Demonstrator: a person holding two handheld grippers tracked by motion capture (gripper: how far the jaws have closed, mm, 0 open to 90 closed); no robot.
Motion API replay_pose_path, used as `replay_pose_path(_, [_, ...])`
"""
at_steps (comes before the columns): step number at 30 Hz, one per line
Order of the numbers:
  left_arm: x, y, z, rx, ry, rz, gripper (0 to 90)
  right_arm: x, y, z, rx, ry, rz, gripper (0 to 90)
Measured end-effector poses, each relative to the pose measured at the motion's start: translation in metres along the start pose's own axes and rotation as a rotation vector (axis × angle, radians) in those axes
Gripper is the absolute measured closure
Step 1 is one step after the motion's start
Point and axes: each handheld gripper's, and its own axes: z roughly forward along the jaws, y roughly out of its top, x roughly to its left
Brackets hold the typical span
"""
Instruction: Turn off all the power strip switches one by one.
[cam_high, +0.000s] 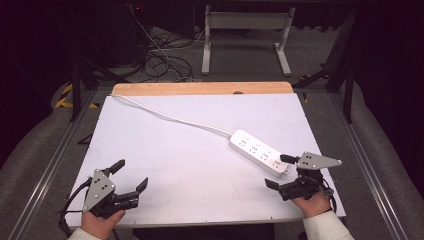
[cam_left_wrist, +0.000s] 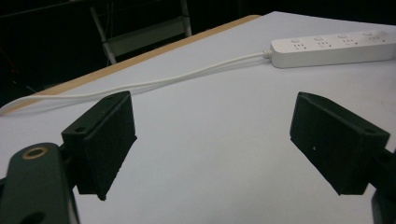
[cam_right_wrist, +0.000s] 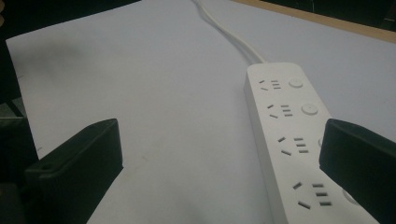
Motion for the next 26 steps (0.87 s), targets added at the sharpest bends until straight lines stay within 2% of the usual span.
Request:
replay_pose_path(3, [0.000, -0.002, 0.001, -0.001, 0.002, 0.005, 14.8, 0.002, -0.006, 0.002, -0.007, -0.014, -0.006, 0.0])
replay_pose_path(7, [0.001, -0.005, 0.002, -0.003, -0.004, 0.002, 14.8, 0.004, -0.015, 0.009, 0.023, -0.009, 0.001, 0.0])
replay_pose_path(12, [-0.001, -0.007, 0.007, 0.006, -0.009, 0.012, 14.8, 0.005, -0.015, 0.016, 0.043, -0.012, -0.008, 0.0])
replay_pose_path(15, [-0.001, -0.008, 0.007, 0.001, -0.003, 0.016, 14.8, 0.005, -0.016, 0.016, 0.049, -0.034, -0.019, 0.0])
replay_pose_path(19, [-0.001, -0.009, 0.008, 0.001, 0.020, 0.061, 14.8, 0.006, -0.015, 0.015, 0.058, -0.083, -0.044, 0.0])
replay_pose_path(22, [0.001, -0.010, 0.010, 0.003, -0.001, 0.023, 14.1, 0.006, -0.014, 0.014, 0.057, -0.086, -0.034, 0.0])
replay_pose_path(26, [0.005, -0.010, 0.010, 0.019, -0.027, -0.025, 13.7, 0.004, -0.014, 0.012, 0.054, -0.069, -0.011, 0.0])
